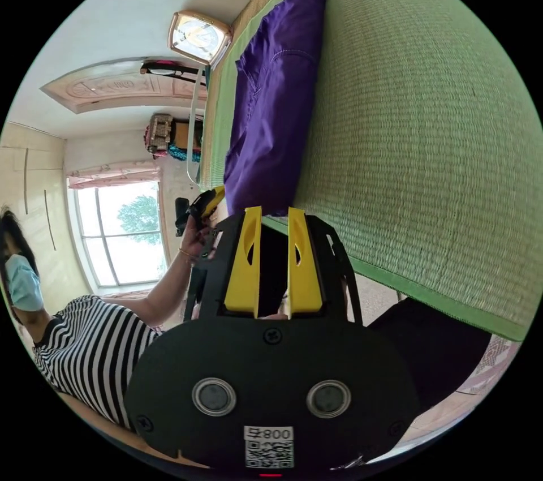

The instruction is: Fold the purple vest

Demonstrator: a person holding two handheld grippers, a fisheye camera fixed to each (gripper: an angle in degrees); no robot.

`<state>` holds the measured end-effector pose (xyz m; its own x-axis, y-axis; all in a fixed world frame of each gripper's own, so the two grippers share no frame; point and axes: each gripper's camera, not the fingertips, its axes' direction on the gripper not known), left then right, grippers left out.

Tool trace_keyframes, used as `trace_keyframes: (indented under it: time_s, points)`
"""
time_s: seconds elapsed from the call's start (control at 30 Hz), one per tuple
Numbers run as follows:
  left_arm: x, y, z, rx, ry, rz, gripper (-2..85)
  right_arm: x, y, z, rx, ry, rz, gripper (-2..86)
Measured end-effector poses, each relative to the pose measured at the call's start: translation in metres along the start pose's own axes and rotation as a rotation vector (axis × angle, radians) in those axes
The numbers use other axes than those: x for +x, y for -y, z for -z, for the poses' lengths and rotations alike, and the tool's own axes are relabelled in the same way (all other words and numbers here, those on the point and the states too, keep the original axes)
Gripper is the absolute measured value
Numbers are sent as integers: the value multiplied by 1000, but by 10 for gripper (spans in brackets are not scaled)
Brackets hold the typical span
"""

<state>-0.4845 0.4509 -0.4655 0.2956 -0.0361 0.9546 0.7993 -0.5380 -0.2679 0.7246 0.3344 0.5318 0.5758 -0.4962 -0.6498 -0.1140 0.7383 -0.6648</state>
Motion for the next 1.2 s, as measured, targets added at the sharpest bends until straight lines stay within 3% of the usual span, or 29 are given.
trace_keyframes:
  time_s: [0.27, 0.57, 0.87, 1.2]
  points:
    - [10, 3, 14, 50, 20, -68, 1, -45, -27, -73, -86, -345, 138, 99]
    - [8, 2, 20, 43, 35, -81, 0, -108, -41, -159, 20, -636, 312, 100]
    - [6, 1, 22, 39, 42, -88, 0, -113, -36, -216, 33, -642, 255, 73]
    - [-3, -6, 19, 23, 84, -92, -1, -143, -56, -258, -62, -776, 382, 43]
